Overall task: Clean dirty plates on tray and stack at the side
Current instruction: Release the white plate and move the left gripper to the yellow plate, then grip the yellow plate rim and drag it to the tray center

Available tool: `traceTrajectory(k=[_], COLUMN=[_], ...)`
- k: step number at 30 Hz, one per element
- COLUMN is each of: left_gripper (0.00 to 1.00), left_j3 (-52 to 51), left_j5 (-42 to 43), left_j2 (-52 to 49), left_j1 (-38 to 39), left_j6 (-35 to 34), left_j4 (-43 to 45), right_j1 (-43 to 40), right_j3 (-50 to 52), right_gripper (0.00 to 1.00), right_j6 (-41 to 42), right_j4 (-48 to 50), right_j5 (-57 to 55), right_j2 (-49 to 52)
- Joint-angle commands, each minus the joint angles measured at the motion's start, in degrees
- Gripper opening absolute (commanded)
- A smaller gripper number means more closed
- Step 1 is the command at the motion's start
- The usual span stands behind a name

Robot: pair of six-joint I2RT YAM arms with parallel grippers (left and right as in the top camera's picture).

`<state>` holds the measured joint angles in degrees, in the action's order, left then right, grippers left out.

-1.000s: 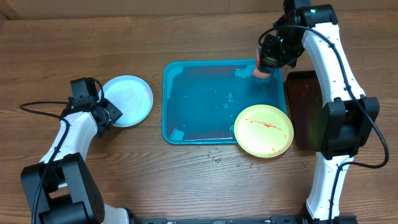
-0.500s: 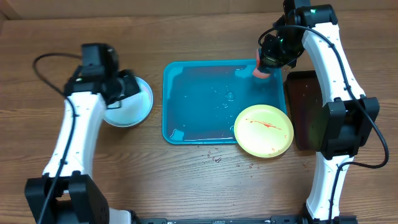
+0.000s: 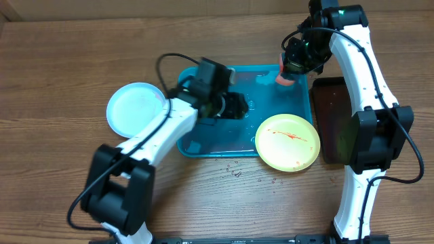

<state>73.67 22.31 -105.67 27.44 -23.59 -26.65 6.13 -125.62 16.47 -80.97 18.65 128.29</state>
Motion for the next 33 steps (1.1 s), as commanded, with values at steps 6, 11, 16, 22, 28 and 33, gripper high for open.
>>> traceTrajectory(k=[6, 11, 16, 22, 28, 33], left_gripper=[0.61, 0.51, 0.44, 0.39, 0.22, 0.22], left_j3=[0.48, 0.48, 0.48, 0.48, 0.48, 0.48], left_j5=[6.32, 6.25, 4.81, 2.97, -0.28, -0.5], left_j2=[-6.1, -7.58, -7.58, -7.58, -9.22, -9.84], left_j1=[3.76, 5.6, 7.52, 8.26, 10.54, 10.84], left_j6=[1.01, 2.86, 2.89, 3.02, 0.28, -0.28], left_j4=[3.65, 3.67, 3.56, 2.86, 3.85, 5.25], right_j1=[0.24, 0.24, 0.24, 0.24, 0.24, 0.24], right_j3=[-1.4, -1.4, -1.4, -1.4, -1.4, -1.4], right_gripper=[0.04, 0.04, 0.04, 0.04, 0.04, 0.04], right_j6=[-0.46, -0.44, -0.44, -0.42, -0.42, -0.42], right_j4=[-1.51, -1.86, -1.88, -1.88, -1.86, -1.88], right_j5=[-1.18, -1.64, -1.64, -1.62, -1.62, -1.62], right_j2=[-1.64, -1.64, -1.64, -1.64, -1.64, -1.64])
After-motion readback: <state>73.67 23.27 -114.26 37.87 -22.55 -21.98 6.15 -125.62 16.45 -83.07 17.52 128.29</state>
